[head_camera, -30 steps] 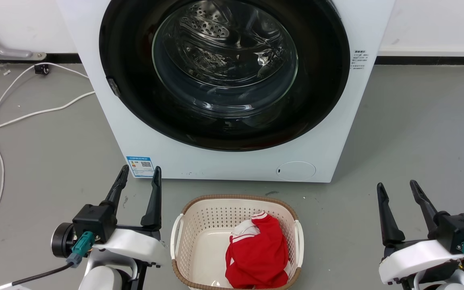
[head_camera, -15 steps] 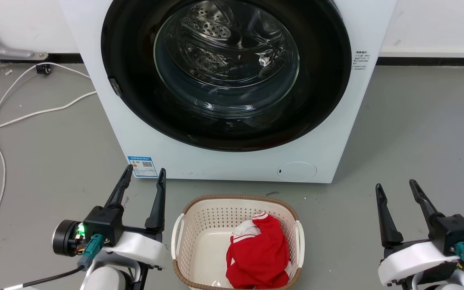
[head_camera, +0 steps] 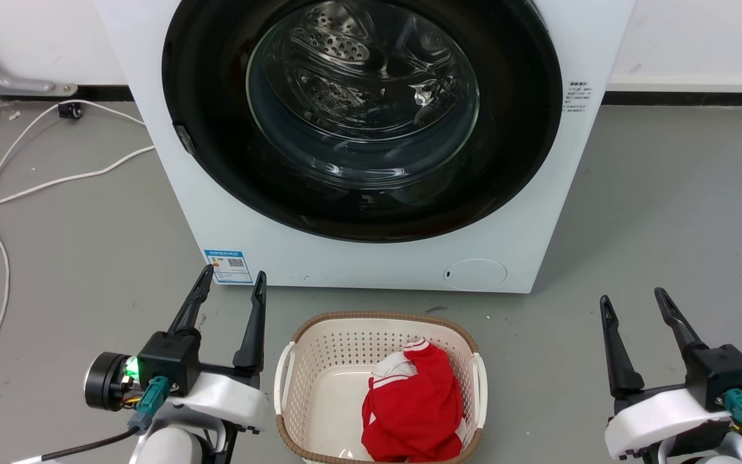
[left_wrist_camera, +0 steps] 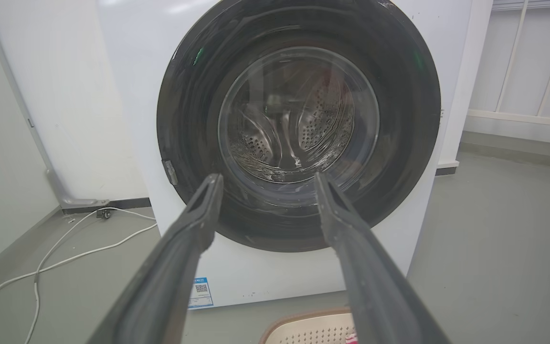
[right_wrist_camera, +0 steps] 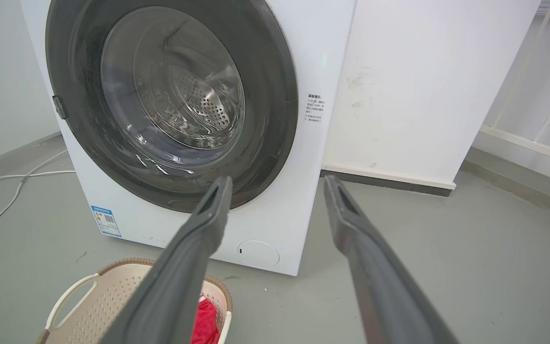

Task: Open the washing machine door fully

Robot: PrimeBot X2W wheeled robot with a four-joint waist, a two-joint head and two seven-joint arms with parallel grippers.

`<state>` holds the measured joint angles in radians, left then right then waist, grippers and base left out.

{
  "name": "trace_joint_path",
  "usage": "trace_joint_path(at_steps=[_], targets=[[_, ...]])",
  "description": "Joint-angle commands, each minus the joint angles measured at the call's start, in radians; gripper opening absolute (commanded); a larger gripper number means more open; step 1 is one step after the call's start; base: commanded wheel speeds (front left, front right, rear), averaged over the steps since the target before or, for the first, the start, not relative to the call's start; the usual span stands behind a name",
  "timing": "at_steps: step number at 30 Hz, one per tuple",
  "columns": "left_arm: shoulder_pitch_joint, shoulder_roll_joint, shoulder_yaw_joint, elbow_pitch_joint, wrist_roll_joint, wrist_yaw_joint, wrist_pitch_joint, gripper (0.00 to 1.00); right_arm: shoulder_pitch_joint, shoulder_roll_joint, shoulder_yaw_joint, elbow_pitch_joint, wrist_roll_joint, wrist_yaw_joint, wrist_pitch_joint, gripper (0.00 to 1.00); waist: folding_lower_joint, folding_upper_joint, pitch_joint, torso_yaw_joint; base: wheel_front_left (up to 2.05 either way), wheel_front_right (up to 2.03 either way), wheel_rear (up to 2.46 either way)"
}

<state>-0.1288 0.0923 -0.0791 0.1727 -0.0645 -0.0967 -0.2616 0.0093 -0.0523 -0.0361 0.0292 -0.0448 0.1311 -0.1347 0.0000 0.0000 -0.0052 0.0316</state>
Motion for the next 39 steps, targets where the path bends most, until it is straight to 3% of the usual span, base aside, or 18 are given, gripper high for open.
trace_joint_path(at_steps=[1,3,4,5,12,15,18,29,32,39], targets=[[-0.012,0.000,0.004,0.003,-0.001,-0.001,-0.005,1.00,0.008,0.004,-0.001,-0.004,0.004,0.000,-0.004,1.00,0.0000,0.0000,0.000,0.000,0.00,0.00,0.00],[-0.013,-0.001,0.006,0.005,-0.002,-0.002,-0.005,1.00,0.009,0.004,-0.001,-0.002,0.010,0.000,-0.003,1.00,0.0000,0.0000,0.001,0.000,0.00,0.00,0.00],[-0.014,-0.002,0.007,0.005,-0.002,-0.003,-0.005,1.00,0.009,0.004,-0.002,-0.001,0.013,0.000,-0.001,0.31,0.0000,0.0000,0.001,0.000,0.00,0.00,0.00],[-0.014,-0.002,0.007,0.006,-0.002,-0.003,-0.005,1.00,0.009,0.004,-0.003,-0.001,0.016,0.000,-0.001,0.00,0.0000,0.0000,0.001,0.000,0.00,0.00,0.00],[-0.013,-0.004,0.011,0.008,0.001,-0.006,-0.005,1.00,0.001,0.004,-0.007,0.001,0.063,0.000,-0.014,0.00,0.0000,0.0000,0.002,0.000,0.00,0.00,0.00],[-0.014,-0.005,0.013,0.008,0.002,-0.006,-0.005,1.00,-0.010,0.004,-0.015,0.001,0.147,0.000,-0.037,0.00,0.0000,0.0000,0.003,0.000,0.00,0.00,0.00],[-0.014,-0.006,0.016,0.006,0.003,-0.007,-0.005,1.00,-0.019,0.004,-0.022,0.018,0.359,-0.001,-0.067,0.00,0.0000,0.0000,0.003,-0.001,0.00,0.00,0.00],[-0.015,-0.011,0.031,-0.004,0.000,-0.006,-0.005,1.00,-0.132,0.003,-0.004,0.019,1.332,0.000,-0.120,0.00,0.0000,0.0000,0.011,-0.009,0.00,0.00,0.00],[-0.024,-0.011,0.038,-0.012,-0.001,-0.006,-0.005,1.00,-0.196,0.003,-0.030,0.024,1.509,0.000,-0.100,0.00,0.0000,0.0000,0.026,-0.014,0.00,0.00,0.00],[-0.048,-0.014,0.047,-0.033,-0.007,-0.010,-0.004,1.00,-0.431,-0.050,-0.108,0.146,1.712,0.000,0.004,0.00,0.0000,0.0000,0.069,-0.012,0.00,0.00,0.00]])
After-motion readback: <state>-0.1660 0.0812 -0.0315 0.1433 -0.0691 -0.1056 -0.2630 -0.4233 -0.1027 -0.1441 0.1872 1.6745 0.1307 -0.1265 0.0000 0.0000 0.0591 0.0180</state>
